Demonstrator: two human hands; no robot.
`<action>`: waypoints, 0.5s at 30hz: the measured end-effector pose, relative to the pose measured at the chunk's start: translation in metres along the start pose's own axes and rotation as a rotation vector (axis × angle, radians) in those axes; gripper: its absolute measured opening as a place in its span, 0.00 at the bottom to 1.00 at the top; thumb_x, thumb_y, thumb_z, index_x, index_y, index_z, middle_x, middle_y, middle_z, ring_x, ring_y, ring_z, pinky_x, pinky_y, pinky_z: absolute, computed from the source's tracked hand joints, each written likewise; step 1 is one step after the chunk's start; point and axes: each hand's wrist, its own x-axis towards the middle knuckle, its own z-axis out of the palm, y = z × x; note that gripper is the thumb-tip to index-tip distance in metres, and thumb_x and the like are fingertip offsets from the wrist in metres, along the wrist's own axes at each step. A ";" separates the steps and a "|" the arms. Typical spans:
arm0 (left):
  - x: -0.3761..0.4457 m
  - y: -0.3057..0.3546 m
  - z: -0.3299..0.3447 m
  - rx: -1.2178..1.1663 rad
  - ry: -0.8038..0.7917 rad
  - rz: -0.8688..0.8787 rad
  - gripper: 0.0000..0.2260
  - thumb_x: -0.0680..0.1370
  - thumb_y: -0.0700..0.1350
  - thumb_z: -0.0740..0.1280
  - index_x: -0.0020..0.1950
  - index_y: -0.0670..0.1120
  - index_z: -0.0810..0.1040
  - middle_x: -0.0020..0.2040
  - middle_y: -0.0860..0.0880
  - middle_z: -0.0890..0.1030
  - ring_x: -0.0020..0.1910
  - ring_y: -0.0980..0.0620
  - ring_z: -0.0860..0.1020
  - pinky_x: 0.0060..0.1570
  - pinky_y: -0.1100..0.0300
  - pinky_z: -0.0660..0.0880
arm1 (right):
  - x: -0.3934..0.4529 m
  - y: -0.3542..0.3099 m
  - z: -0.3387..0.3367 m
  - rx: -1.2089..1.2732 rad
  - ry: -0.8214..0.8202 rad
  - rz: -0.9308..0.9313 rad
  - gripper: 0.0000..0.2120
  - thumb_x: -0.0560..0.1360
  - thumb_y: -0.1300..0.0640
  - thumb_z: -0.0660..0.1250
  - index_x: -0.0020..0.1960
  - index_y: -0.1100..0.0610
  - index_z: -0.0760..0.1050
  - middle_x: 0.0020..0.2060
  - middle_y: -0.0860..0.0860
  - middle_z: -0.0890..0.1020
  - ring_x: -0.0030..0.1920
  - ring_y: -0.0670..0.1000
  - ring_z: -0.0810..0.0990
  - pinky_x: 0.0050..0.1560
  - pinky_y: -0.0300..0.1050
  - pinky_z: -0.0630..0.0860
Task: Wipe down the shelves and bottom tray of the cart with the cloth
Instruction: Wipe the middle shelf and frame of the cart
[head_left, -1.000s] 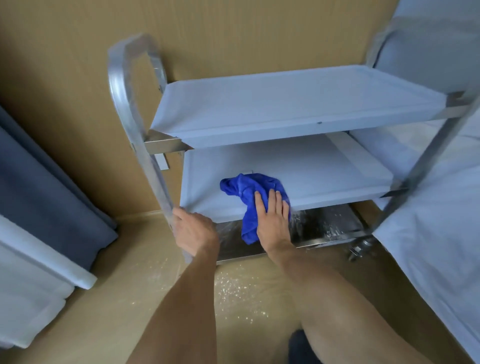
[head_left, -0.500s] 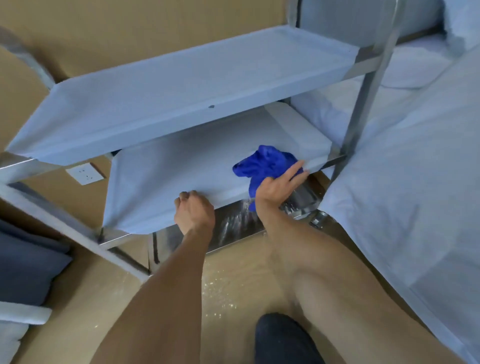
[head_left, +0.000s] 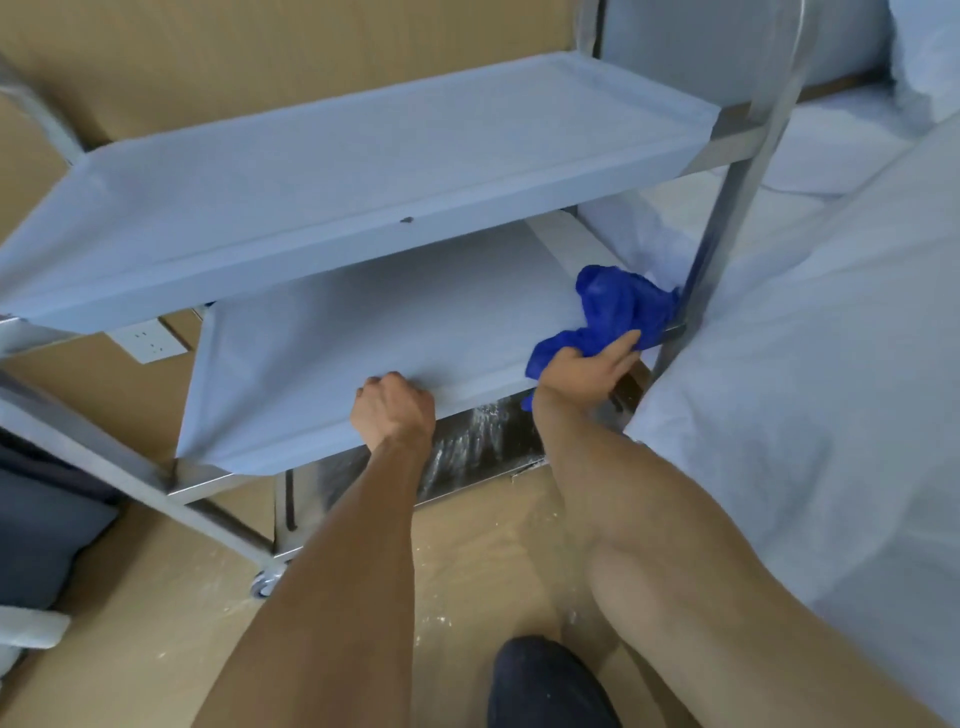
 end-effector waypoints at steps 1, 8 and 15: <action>0.000 -0.002 -0.002 -0.041 -0.011 -0.027 0.13 0.77 0.40 0.59 0.55 0.40 0.81 0.54 0.40 0.81 0.55 0.39 0.79 0.50 0.53 0.75 | -0.032 -0.002 0.004 -0.013 -0.060 -0.008 0.37 0.75 0.66 0.62 0.81 0.57 0.54 0.79 0.60 0.56 0.74 0.63 0.65 0.70 0.56 0.70; -0.032 -0.046 -0.029 -0.288 -0.032 0.008 0.11 0.70 0.35 0.62 0.45 0.42 0.82 0.42 0.42 0.81 0.40 0.40 0.74 0.38 0.57 0.70 | -0.167 0.020 -0.001 -0.267 -0.483 -0.235 0.40 0.75 0.66 0.62 0.81 0.59 0.45 0.79 0.65 0.47 0.78 0.65 0.52 0.75 0.57 0.61; -0.037 -0.148 -0.038 -0.375 0.251 -0.394 0.20 0.76 0.37 0.65 0.67 0.40 0.68 0.65 0.40 0.71 0.64 0.39 0.70 0.59 0.48 0.72 | -0.096 0.027 -0.021 -0.897 -0.549 -0.990 0.46 0.74 0.38 0.65 0.81 0.54 0.47 0.79 0.64 0.50 0.80 0.63 0.45 0.76 0.63 0.48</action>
